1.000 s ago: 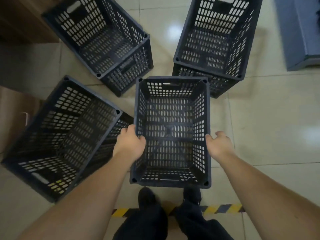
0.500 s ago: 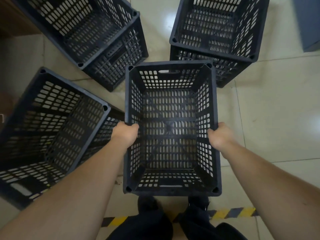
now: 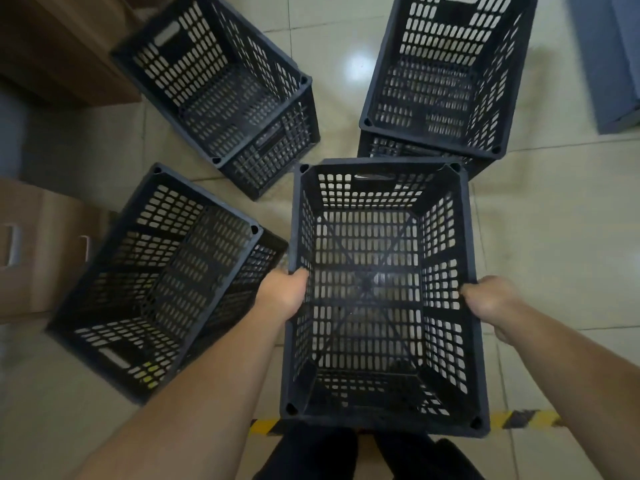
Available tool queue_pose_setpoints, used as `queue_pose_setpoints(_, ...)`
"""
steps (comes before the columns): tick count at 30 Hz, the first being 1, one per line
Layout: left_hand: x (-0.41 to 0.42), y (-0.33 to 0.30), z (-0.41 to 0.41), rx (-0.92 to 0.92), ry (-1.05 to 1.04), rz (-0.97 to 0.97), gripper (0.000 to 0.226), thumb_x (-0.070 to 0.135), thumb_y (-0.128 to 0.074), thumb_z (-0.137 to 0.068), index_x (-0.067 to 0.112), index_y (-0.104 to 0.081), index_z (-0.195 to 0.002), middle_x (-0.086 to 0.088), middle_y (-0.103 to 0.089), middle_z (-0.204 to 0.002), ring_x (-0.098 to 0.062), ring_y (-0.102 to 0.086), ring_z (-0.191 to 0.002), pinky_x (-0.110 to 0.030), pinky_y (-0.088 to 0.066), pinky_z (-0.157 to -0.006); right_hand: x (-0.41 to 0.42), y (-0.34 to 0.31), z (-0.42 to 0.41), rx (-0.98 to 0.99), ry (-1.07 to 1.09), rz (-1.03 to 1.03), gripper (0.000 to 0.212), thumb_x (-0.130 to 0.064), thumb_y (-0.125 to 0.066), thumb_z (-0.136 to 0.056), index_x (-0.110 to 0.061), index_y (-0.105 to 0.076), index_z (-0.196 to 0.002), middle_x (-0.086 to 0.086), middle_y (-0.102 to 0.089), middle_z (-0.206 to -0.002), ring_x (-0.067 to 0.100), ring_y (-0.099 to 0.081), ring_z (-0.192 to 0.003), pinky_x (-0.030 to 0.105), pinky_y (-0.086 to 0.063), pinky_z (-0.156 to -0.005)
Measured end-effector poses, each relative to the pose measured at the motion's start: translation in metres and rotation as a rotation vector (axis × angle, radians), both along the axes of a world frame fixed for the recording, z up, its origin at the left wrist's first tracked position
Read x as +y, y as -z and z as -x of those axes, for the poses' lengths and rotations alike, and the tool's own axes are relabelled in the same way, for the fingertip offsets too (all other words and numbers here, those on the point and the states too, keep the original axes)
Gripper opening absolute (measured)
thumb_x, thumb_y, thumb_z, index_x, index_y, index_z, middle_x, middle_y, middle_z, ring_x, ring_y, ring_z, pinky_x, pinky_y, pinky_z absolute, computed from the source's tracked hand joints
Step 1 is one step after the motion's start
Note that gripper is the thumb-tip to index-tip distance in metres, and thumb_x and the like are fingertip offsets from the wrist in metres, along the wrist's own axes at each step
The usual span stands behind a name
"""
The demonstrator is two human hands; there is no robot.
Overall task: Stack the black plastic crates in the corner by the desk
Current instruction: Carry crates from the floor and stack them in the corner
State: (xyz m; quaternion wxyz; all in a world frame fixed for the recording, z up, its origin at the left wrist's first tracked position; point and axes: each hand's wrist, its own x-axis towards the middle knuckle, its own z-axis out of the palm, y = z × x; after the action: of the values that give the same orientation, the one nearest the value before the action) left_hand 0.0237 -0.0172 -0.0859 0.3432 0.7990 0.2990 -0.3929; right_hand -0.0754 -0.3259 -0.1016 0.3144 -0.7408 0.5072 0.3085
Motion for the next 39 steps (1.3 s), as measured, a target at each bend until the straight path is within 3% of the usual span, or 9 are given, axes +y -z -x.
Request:
queue_pose_setpoints(7,0.008,-0.100,0.024,0.035,-0.016,0.019,0.042,0.038,-0.056,-0.105,0.011,-0.068,-0.133,-0.007,-0.068,-0.112,-0.028,-0.064,-0.104,-0.033,-0.047,-0.088,0.003,-0.107,0.014,0.014,-0.034,0.035,0.030,-0.027,-0.053,-0.102,-0.002,-0.062,-0.114,0.017,-0.064,-0.100,0.035,-0.062,-0.093,0.037,-0.050,-0.081)
queue_pose_setpoints(11,0.030,-0.151,0.038,0.037,-0.090,0.045,0.036,0.036,-0.054,-0.101,0.013,-0.072,-0.123,-0.009,-0.072,-0.110,-0.031,-0.068,-0.105,-0.044,-0.057,-0.100,0.016,-0.160,0.020,0.008,-0.088,0.043,0.030,-0.025,-0.052,-0.102,0.000,-0.062,-0.115,0.017,-0.063,-0.100,0.034,-0.061,-0.090,0.036,-0.049,-0.079)
queue_pose_setpoints(16,0.064,-0.199,0.058,0.013,-0.200,0.070,0.023,0.033,-0.053,-0.104,0.022,-0.063,-0.086,-0.009,-0.074,-0.104,-0.033,-0.069,-0.105,-0.049,-0.056,-0.105,0.047,-0.207,0.019,-0.014,-0.184,0.068,0.023,-0.022,-0.053,-0.102,0.000,-0.060,-0.104,0.017,-0.063,-0.094,0.028,-0.057,-0.077,0.034,-0.048,-0.075)
queue_pose_setpoints(21,0.110,-0.231,0.084,-0.009,-0.322,0.061,0.035,0.031,-0.053,-0.105,0.007,-0.070,-0.124,-0.013,-0.074,-0.113,-0.033,-0.069,-0.103,-0.040,-0.056,-0.094,0.087,-0.235,0.011,-0.036,-0.399,0.088,0.028,-0.023,-0.057,-0.098,0.003,-0.065,-0.106,0.018,-0.067,-0.096,0.033,-0.063,-0.084,0.035,-0.053,-0.075)
queue_pose_setpoints(25,0.150,-0.261,0.121,-0.043,-0.407,-0.009,0.030,0.027,-0.053,-0.107,0.006,-0.067,-0.123,-0.003,-0.068,-0.097,-0.023,-0.063,-0.089,-0.035,-0.049,-0.086,0.128,-0.256,0.004,-0.058,-0.579,0.117,0.021,-0.020,-0.061,-0.095,0.000,-0.063,-0.104,0.017,-0.069,-0.096,0.033,-0.065,-0.085,0.035,-0.054,-0.073)
queue_pose_setpoints(29,0.188,-0.287,0.168,-0.048,-0.536,-0.033,0.041,0.026,-0.053,-0.108,0.003,-0.061,-0.141,-0.010,-0.070,-0.120,-0.027,-0.062,-0.107,-0.033,-0.046,-0.091,0.173,-0.276,0.001,-0.075,-0.781,0.134,0.015,-0.017,-0.059,-0.096,-0.003,-0.063,-0.102,0.012,-0.065,-0.092,0.028,-0.060,-0.082,0.032,-0.046,-0.067)
queue_pose_setpoints(31,0.208,-0.303,0.195,-0.059,-0.582,-0.049,0.027,0.026,-0.050,-0.109,0.008,-0.068,-0.120,-0.007,-0.070,-0.117,-0.023,-0.061,-0.100,-0.031,-0.046,-0.086,0.199,-0.284,0.000,-0.075,-0.886,0.139,0.018,-0.019,-0.058,-0.095,-0.004,-0.066,-0.103,0.011,-0.065,-0.091,0.027,-0.061,-0.082,0.032,-0.047,-0.068)
queue_pose_setpoints(33,0.228,-0.318,0.224,-0.065,-0.658,-0.067,0.022,0.023,-0.049,-0.111,0.014,-0.059,-0.093,-0.003,-0.065,-0.100,-0.014,-0.055,-0.081,-0.028,-0.042,-0.074,0.229,-0.293,-0.002,-0.087,-0.973,0.129,0.020,-0.022,-0.058,-0.093,-0.006,-0.068,-0.100,0.011,-0.070,-0.093,0.028,-0.066,-0.085,0.032,-0.052,-0.072)
queue_pose_setpoints(39,0.286,-0.351,0.317,-0.086,-0.948,-0.061,0.033,0.015,-0.051,-0.109,0.011,-0.060,-0.078,-0.006,-0.065,-0.079,-0.018,-0.058,-0.070,-0.028,-0.039,-0.058,0.329,-0.312,0.009,-0.092,-1.223,0.062,0.015,-0.021,-0.057,-0.092,-0.011,-0.068,-0.092,0.009,-0.072,-0.091,0.028,-0.068,-0.088,0.035,-0.057,-0.081)
